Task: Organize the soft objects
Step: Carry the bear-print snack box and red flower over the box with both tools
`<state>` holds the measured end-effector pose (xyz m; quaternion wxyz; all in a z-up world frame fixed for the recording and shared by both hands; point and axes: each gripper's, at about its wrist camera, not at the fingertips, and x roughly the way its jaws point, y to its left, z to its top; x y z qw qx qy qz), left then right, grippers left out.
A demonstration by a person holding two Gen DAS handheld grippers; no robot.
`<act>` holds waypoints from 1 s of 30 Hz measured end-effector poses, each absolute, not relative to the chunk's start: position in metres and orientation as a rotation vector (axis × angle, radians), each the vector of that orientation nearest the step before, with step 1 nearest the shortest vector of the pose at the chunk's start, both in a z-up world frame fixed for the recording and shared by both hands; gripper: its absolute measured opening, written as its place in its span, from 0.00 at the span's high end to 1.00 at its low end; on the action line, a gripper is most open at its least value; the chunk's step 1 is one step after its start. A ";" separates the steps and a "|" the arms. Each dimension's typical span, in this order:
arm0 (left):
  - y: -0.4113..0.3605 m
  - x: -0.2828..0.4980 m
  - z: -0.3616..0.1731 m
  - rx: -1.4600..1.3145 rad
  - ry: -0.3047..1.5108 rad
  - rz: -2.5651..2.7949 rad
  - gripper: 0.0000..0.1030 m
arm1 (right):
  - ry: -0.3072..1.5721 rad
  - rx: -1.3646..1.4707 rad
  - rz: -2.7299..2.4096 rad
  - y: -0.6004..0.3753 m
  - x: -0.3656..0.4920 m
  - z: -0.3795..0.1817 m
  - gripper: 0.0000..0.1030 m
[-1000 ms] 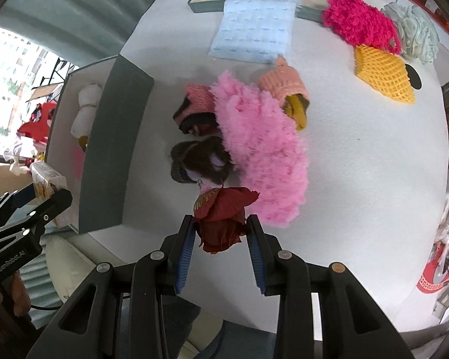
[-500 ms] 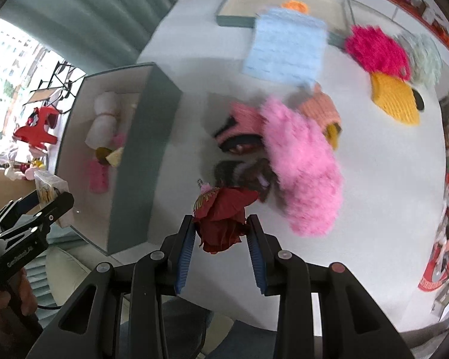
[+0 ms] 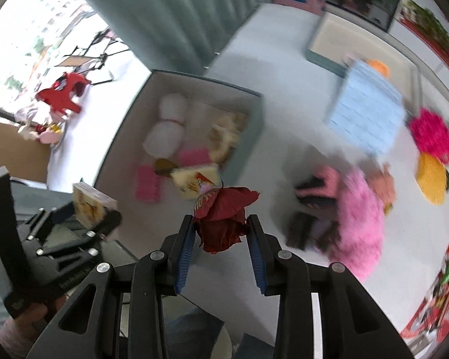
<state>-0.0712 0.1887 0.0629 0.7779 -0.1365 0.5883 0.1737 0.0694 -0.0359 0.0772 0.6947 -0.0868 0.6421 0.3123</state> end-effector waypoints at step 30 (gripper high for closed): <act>0.198 -0.058 -0.015 -0.260 1.398 0.208 0.25 | 1.549 -0.340 0.695 0.042 0.091 0.001 0.63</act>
